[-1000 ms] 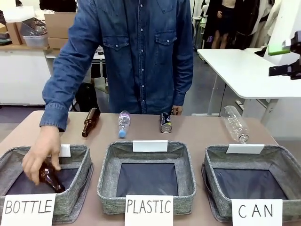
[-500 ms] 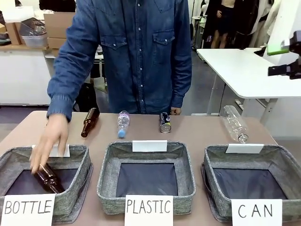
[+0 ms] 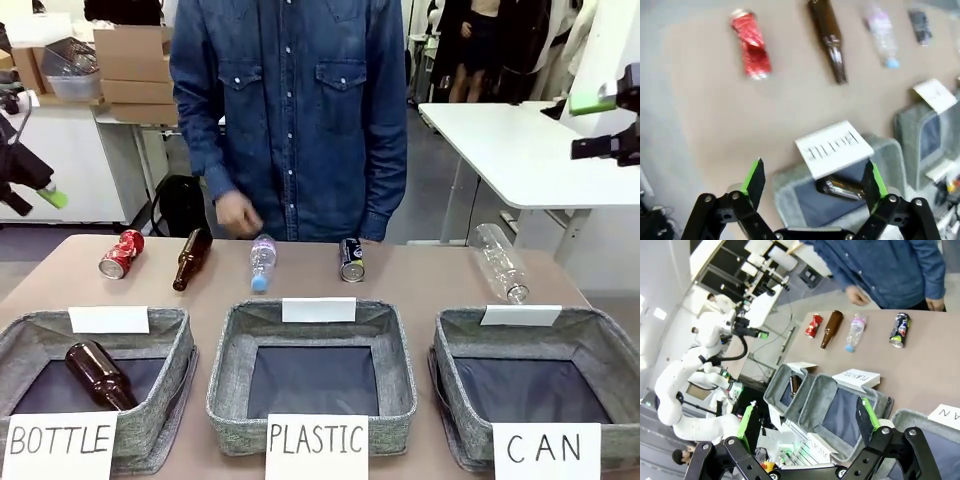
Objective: Sort the can waste into the basket.
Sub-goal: Pick up the can waste from the table and place it in the right Fabric basket.
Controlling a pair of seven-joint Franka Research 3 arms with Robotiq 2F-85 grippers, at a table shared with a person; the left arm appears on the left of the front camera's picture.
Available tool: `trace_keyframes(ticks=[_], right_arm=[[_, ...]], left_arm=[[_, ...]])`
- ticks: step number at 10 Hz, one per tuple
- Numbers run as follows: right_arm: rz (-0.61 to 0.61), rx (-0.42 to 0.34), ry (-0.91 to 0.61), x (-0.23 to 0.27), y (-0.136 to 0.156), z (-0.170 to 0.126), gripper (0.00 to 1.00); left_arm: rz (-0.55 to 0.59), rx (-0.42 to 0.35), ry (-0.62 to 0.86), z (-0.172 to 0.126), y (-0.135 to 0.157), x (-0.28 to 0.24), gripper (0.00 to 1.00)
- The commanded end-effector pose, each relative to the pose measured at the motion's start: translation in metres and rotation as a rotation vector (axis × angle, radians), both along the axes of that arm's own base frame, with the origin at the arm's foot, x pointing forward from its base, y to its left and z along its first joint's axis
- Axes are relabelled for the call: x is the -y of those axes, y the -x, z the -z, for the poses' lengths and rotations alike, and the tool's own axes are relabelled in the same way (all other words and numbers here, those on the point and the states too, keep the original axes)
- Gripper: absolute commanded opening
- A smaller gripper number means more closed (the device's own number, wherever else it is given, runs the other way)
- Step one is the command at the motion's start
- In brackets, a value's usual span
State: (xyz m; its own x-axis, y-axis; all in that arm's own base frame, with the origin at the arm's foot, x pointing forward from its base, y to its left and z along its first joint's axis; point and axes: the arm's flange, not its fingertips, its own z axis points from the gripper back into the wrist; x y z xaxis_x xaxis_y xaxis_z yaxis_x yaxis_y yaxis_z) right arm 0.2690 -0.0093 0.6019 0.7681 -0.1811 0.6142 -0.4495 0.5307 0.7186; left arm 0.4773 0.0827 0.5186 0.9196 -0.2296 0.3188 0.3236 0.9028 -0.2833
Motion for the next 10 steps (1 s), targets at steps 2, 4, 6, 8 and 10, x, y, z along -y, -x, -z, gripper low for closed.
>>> trace_keyframes(ticks=[2,4,6,8,10], right_arm=[[-0.011,0.032,-0.014,-0.003,-0.004,0.001,1.0],[-0.011,0.032,-0.014,-0.003,-0.004,0.001,1.0],[-0.011,0.032,-0.014,-0.003,-0.004,0.001,1.0],[-0.011,0.032,-0.014,-0.003,-0.004,0.001,1.0],[-0.011,0.032,-0.014,-0.003,-0.004,0.001,1.0]], left_arm=[[0.049,-0.029,0.05,-0.001,0.024,0.005,1.0],[0.011,-0.016,0.007,0.003,0.002,0.002,1.0],[-0.017,-0.083,-0.043,0.032,-0.067,0.003,1.0],[0.138,-0.027,-0.076,0.063,-0.109,0.017,1.0],[0.137,-0.059,-0.093,0.086,-0.143,0.021,1.0]])
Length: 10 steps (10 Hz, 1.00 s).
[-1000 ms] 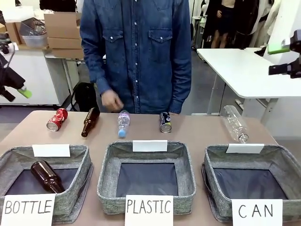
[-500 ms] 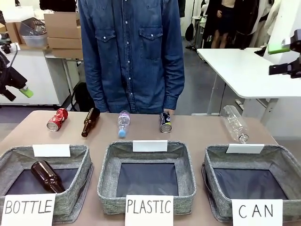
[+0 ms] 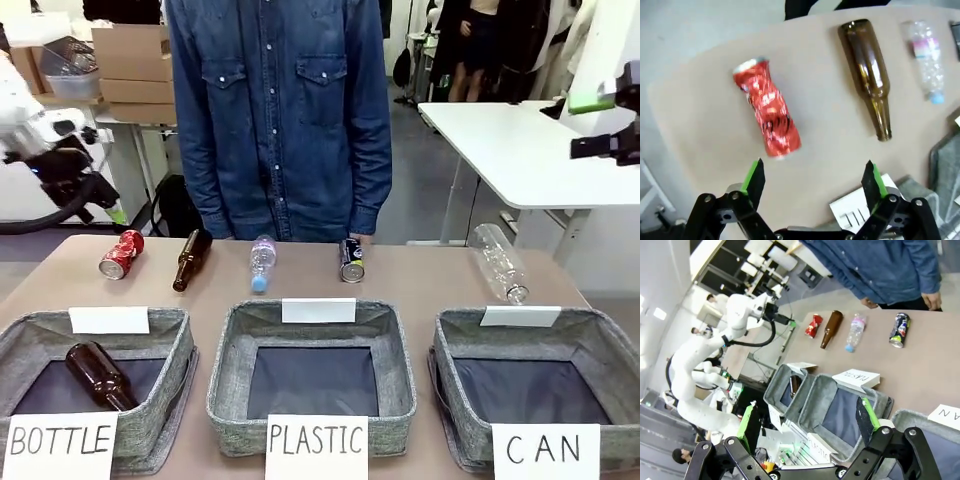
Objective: Sort the can waste into the basket.
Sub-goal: Pick up the can waste from the table and place it in the right Fabric basket.
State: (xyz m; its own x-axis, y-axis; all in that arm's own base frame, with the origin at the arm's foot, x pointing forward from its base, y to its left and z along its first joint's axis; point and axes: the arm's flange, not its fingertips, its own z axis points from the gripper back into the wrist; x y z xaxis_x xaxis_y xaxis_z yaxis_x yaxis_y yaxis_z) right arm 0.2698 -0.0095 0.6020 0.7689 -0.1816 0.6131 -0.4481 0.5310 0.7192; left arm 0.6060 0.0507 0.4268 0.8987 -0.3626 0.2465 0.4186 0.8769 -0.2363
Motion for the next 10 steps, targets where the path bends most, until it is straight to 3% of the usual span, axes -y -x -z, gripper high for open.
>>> trace_keyframes(ticks=[1,5,10], right_arm=[[-0.012,0.033,-0.014,-0.003,-0.003,0.001,1.0],[-0.012,0.033,-0.014,-0.003,-0.003,0.001,1.0],[-0.012,0.033,-0.014,-0.003,-0.003,0.001,1.0]], left_arm=[[-0.011,-0.033,-0.038,0.012,-0.036,-0.012,1.0],[-0.07,-0.113,-0.082,0.059,-0.072,-0.011,1.0],[-0.063,-0.152,-0.068,0.091,-0.073,-0.007,1.0]])
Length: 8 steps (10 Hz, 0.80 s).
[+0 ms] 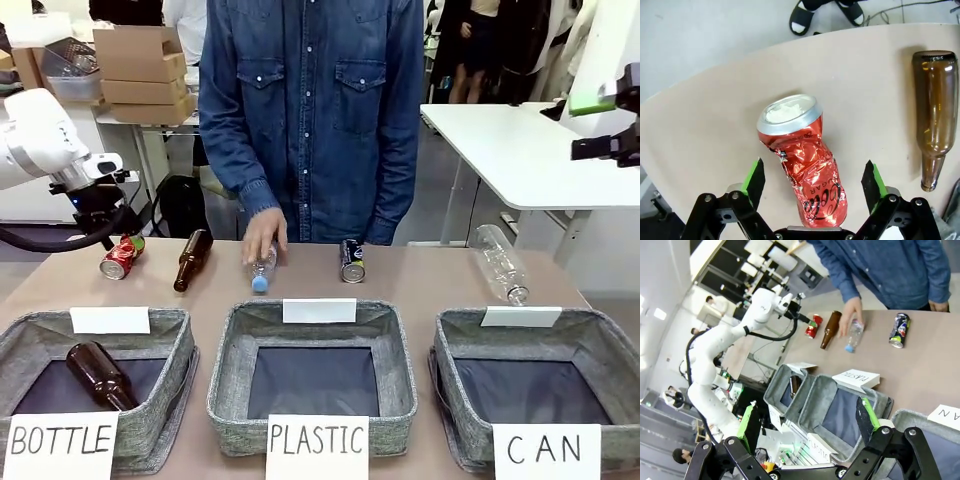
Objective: Sort the can waste into the basket.
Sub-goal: Pick up the can waste from the table and place it in the right Fabric basket.
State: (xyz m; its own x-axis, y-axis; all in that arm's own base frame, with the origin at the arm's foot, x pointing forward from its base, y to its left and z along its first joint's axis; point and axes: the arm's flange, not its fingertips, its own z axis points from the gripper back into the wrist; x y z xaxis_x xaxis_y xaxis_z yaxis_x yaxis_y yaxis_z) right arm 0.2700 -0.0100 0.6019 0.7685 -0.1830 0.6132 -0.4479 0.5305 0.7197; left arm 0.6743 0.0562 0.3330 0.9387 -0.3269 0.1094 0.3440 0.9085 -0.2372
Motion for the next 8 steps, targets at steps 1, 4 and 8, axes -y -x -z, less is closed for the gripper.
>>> trace_keyframes(ticks=[1,4,8], right_arm=[[-0.013,0.033,-0.013,-0.0035,-0.0031,0.0008,1.0],[-0.013,0.033,-0.013,-0.0035,-0.0031,0.0008,1.0],[-0.013,0.033,-0.013,-0.0035,-0.0031,0.0008,1.0]], left_arm=[[-0.02,-0.035,-0.032,-0.0001,-0.0055,-0.0005,1.0],[-0.019,-0.041,-0.029,0.0033,-0.0063,-0.0002,0.0],[-0.026,-0.028,-0.021,0.0021,-0.0034,-0.0037,0.05]])
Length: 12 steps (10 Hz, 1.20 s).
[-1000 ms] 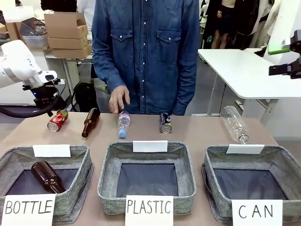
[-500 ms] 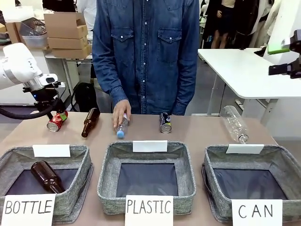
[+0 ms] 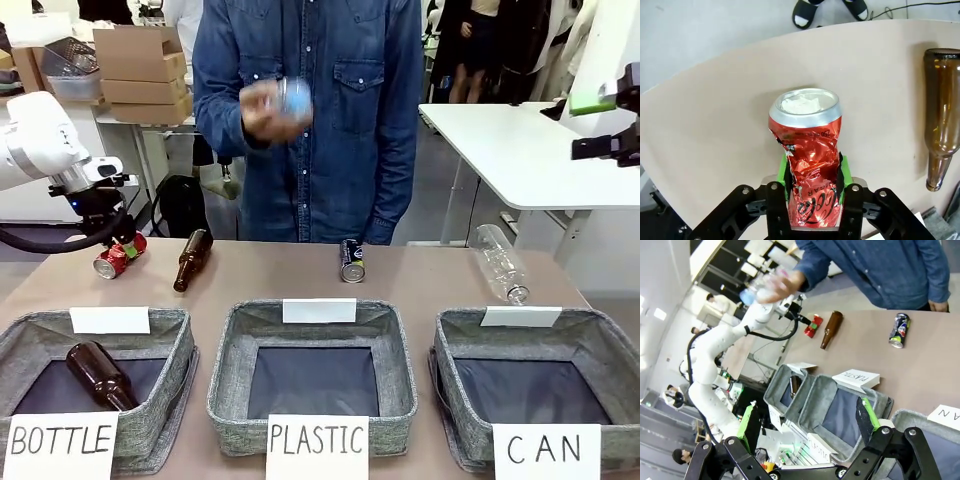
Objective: Sort the can waste into the basket.
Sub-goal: Pick up the can waste from the table and place it in the right Fabric basket.
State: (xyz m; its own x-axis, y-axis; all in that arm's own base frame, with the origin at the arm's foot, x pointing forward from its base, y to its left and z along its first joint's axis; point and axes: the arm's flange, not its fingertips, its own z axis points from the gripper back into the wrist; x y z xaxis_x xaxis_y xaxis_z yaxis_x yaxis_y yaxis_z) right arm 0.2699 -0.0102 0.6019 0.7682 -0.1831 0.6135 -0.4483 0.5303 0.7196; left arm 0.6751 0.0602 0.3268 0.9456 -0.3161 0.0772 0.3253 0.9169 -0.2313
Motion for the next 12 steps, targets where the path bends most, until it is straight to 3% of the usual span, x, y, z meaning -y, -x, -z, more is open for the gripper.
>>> trace_keyframes(ticks=[1,4,5,7,8,10,11,12], right_arm=[[-0.013,0.033,-0.013,-0.004,-0.003,0.001,1.0],[-0.013,0.033,-0.013,-0.004,-0.003,0.001,1.0],[-0.013,0.033,-0.013,-0.004,-0.003,0.001,1.0],[-0.013,0.033,-0.013,-0.004,-0.003,0.001,1.0],[-0.013,0.033,-0.013,-0.004,-0.003,0.001,1.0],[-0.013,0.033,-0.013,-0.004,-0.003,0.001,1.0],[-0.013,0.033,-0.013,-0.004,-0.003,0.001,1.0],[-0.013,0.033,-0.013,-0.004,-0.003,0.001,1.0]], left_arm=[[-0.021,0.003,0.002,-0.004,-0.001,-0.002,0.0],[-0.069,0.008,0.042,-0.019,0.007,-0.017,0.0],[-0.07,0.011,0.07,-0.038,0.019,-0.024,0.13],[0.004,0.038,0.217,-0.121,0.084,-0.049,0.13],[0.05,-0.007,0.286,-0.164,0.131,-0.062,0.13],[0.193,-0.033,0.343,-0.212,0.225,-0.079,0.13],[0.221,0.031,0.354,-0.217,0.258,-0.081,0.13],[0.129,0.157,0.307,-0.214,0.266,-0.09,0.13]])
